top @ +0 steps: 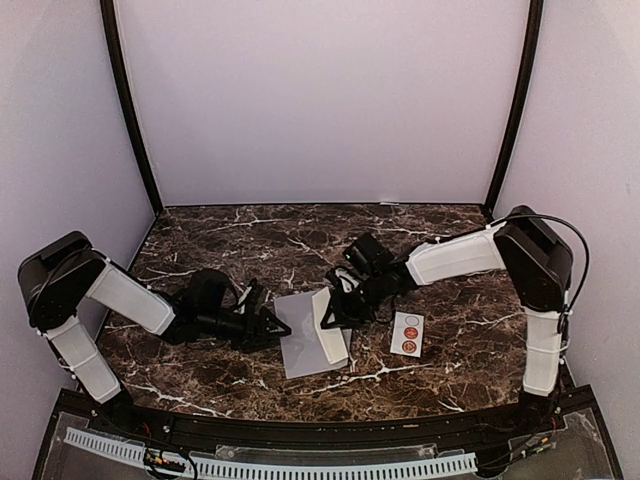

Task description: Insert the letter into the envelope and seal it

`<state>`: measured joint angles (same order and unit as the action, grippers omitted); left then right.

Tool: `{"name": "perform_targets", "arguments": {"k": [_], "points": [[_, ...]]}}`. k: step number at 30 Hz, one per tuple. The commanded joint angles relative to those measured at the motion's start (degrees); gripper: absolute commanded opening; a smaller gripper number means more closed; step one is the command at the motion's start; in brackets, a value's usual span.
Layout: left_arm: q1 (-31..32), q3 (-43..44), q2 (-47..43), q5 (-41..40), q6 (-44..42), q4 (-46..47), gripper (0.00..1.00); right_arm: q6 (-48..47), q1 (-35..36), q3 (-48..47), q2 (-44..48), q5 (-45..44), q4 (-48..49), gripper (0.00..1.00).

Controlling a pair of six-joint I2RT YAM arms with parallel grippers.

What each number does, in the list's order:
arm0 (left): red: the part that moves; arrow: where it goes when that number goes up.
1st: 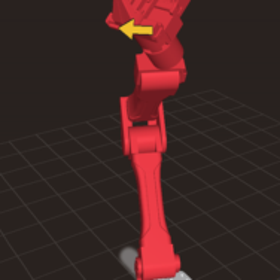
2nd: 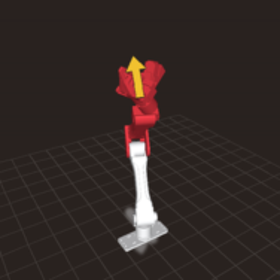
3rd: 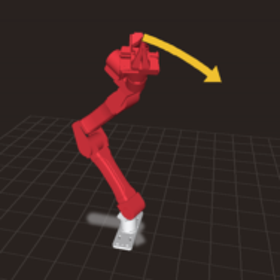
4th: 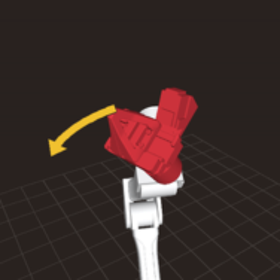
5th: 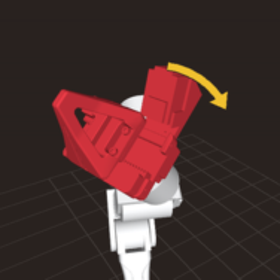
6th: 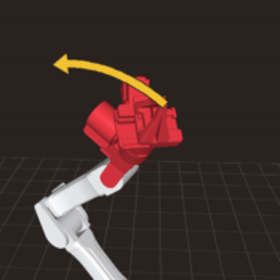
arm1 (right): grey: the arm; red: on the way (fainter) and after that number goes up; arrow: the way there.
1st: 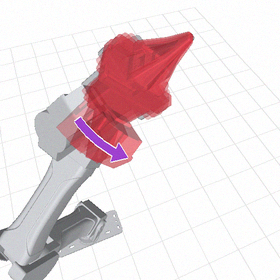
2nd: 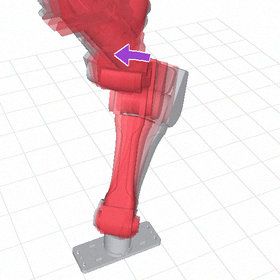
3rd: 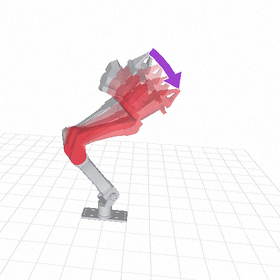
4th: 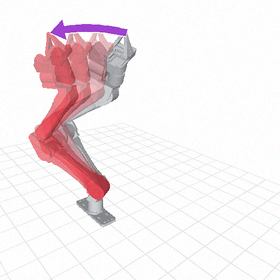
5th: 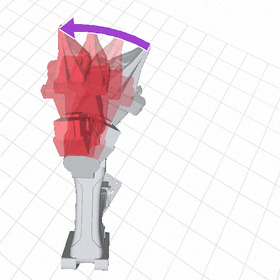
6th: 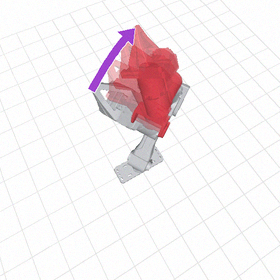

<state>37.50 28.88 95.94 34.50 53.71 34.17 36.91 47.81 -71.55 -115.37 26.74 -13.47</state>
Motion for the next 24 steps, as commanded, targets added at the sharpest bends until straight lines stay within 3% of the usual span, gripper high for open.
{"name": "perform_targets", "arguments": {"k": [1,5,10,24], "points": [[-0.1,-0.5,-3.6,-5.0,-2.4,-8.3,0.66,-2.5,0.4,-1.9,5.7,-4.6,-5.7,0.33],[-0.1,0.0,-5.9,-6.2,-3.2,-10.8,0.66,-4.1,0.6,-3.1,8.4,-8.8,-10.7,0.41],[-0.1,0.9,-7.3,-6.9,-3.8,-12.3,0.66,-4.7,0.7,-2.5,10.4,-11.5,-11.7,0.42],[-0.1,2.5,-3.2,-6.5,-4.1,-12.1,0.59,-3.1,0.9,-3.0,3.0,-8.6,-6.3,0.26]]}}
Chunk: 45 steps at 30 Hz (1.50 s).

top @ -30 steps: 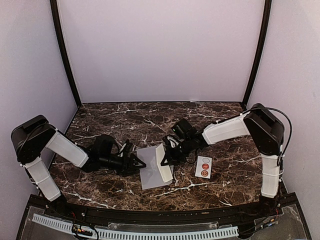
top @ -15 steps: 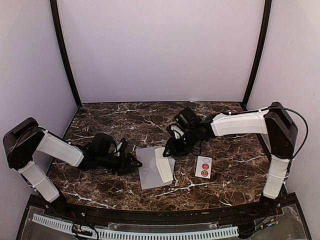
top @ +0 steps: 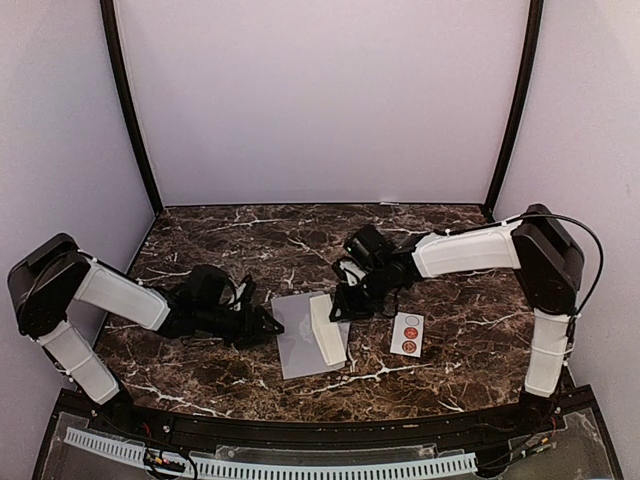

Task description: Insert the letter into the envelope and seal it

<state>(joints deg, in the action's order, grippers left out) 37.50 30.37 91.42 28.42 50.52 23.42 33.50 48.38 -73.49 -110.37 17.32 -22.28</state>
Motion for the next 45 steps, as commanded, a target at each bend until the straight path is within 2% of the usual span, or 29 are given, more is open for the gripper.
{"name": "perform_targets", "arguments": {"k": [1,20,33,45], "points": [[-0.1,1.0,1.5,-0.4,-1.0,-1.4,0.58,0.3,0.4,-1.0,-2.4,0.9,2.7,0.25],[-0.1,1.4,4.8,-0.3,-1.5,-0.4,0.47,1.8,0.4,0.3,-6.2,2.7,5.8,0.14],[-0.1,1.4,6.0,0.1,-1.6,0.1,0.46,2.4,0.8,0.0,-7.4,5.4,8.2,0.08],[-0.1,1.9,6.3,0.8,-1.7,0.4,0.45,3.3,2.3,-1.9,-9.2,7.0,9.4,0.07]]}}
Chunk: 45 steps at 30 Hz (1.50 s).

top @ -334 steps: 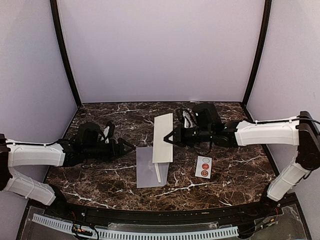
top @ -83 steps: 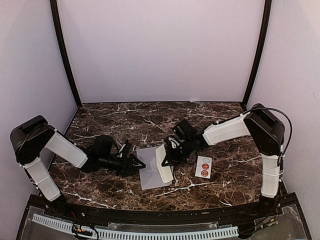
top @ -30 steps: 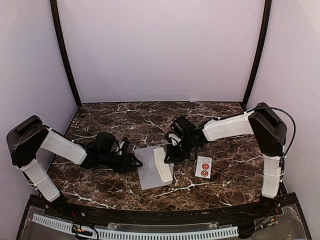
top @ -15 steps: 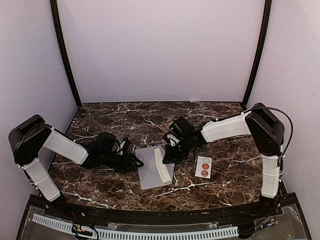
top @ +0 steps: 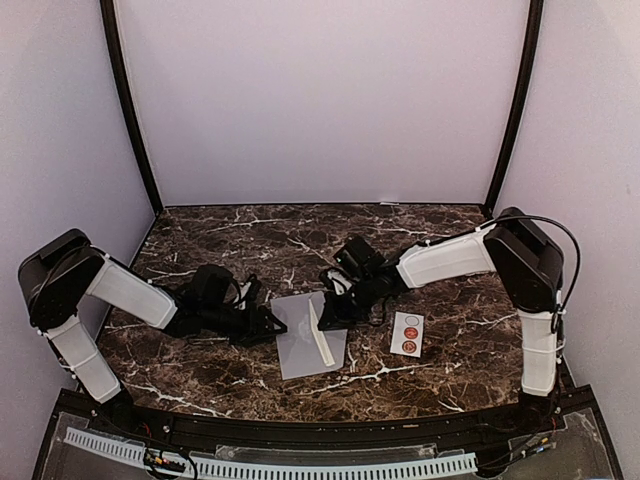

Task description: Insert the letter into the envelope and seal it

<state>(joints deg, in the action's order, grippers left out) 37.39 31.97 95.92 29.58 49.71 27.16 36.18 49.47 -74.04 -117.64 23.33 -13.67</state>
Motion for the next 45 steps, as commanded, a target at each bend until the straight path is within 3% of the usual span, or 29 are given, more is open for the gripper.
{"name": "perform_targets", "arguments": {"k": [1,23,31,34,45], "points": [[0.1,0.3,1.9,-0.3,-0.9,-3.2,0.45,0.7,1.3,-1.6,-2.0,1.1,0.8,0.07],[0.3,0.4,3.1,1.1,0.4,-0.6,0.42,2.9,3.0,-3.7,-3.7,4.0,2.6,0.05],[0.4,0.1,1.3,-0.9,0.0,-2.1,0.42,3.7,3.1,-3.0,-0.4,2.0,1.4,0.05],[0.4,0.3,-0.8,-2.9,-1.0,-5.3,0.42,3.2,2.9,-3.0,2.3,-0.1,-0.8,0.08],[0.1,4.2,-10.8,-10.4,-6.8,-18.2,0.53,1.7,-0.6,2.2,17.7,-10.4,-8.7,0.36]]}}
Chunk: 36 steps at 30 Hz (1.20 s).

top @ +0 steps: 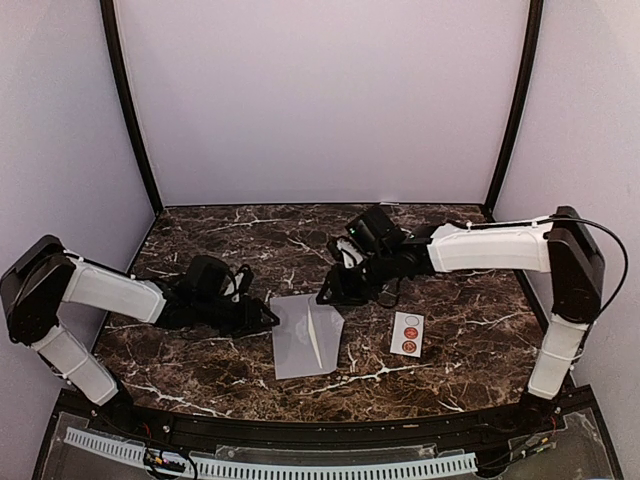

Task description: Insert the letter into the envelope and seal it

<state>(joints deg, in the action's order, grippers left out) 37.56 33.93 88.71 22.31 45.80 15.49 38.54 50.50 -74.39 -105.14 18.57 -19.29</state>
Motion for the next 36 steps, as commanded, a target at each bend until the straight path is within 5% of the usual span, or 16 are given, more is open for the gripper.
{"name": "perform_targets", "arguments": {"k": [1,14,21,36], "points": [[-0.1,2.3,-4.5,-3.4,-3.1,-6.8,0.53,-0.8,-2.0,3.2,6.5,-6.7,-3.7,0.39],[0.0,3.3,-10.4,-3.1,-2.9,-7.3,0.64,2.6,-10.0,19.8,21.7,-22.6,-12.4,0.75],[0.1,3.7,-10.3,-2.1,-2.3,-6.4,0.64,3.6,-14.3,28.8,24.6,-19.0,-6.0,0.72],[0.5,2.9,-10.4,-1.8,-1.4,-5.9,0.64,-0.4,-14.3,28.0,15.9,-13.3,2.4,0.64]]}}
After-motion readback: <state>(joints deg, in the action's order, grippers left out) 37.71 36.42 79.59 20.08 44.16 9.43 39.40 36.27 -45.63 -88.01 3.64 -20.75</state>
